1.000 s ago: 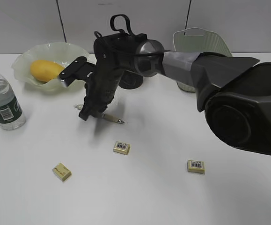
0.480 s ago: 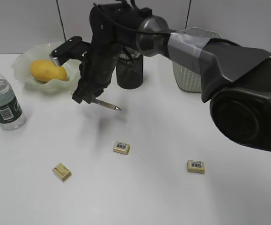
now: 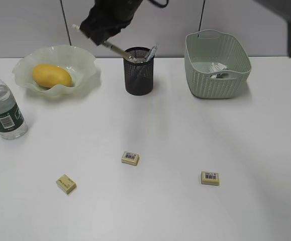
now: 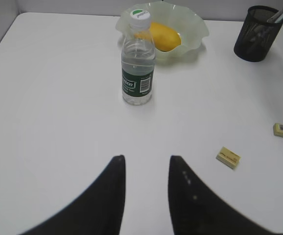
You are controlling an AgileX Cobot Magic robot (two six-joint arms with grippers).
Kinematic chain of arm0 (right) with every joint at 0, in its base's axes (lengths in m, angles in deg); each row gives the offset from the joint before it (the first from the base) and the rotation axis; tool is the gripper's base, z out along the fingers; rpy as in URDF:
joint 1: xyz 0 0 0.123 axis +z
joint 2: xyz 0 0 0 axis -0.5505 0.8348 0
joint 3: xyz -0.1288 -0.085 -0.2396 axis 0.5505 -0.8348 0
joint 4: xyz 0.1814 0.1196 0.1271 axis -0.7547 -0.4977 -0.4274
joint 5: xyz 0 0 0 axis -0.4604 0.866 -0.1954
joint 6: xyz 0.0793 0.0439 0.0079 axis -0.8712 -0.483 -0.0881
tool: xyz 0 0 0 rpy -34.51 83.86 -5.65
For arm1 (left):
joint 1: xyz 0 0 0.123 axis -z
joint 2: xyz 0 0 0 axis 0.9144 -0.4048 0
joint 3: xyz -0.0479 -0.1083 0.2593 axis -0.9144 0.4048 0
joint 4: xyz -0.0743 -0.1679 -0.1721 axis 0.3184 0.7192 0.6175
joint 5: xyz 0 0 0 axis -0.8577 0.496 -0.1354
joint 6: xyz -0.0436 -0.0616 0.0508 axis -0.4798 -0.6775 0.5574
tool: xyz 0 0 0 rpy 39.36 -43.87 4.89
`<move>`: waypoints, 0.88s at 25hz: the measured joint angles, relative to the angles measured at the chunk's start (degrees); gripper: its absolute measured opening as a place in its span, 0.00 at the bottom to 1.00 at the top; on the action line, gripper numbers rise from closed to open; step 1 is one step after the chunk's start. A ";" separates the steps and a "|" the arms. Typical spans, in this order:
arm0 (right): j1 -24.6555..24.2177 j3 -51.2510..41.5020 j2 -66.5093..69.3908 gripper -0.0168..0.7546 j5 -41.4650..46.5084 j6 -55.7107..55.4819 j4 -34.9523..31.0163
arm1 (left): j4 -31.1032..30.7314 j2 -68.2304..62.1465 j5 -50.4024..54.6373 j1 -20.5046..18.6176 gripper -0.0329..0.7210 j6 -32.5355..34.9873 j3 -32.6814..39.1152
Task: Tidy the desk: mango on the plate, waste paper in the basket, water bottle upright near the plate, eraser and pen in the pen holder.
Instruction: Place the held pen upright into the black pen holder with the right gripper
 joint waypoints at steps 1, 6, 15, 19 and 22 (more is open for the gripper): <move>-1.16 0.00 -1.23 0.17 0.29 -0.06 0.00 | 0.00 0.00 0.00 0.00 0.35 0.00 0.00; -7.08 0.00 -6.43 0.17 1.67 -0.41 -0.14 | 0.00 0.00 0.00 0.00 0.35 0.00 0.00; -13.68 0.00 -7.07 0.17 -12.38 -0.53 -9.56 | 0.05 0.00 0.00 0.00 0.35 0.00 0.00; -13.57 0.00 -3.78 0.17 -17.96 -0.47 -13.21 | 0.05 0.00 0.00 0.00 0.35 0.00 0.00; -13.40 -0.13 -1.84 0.17 -19.34 -0.47 -14.20 | 0.05 0.00 0.00 0.00 0.35 0.00 0.00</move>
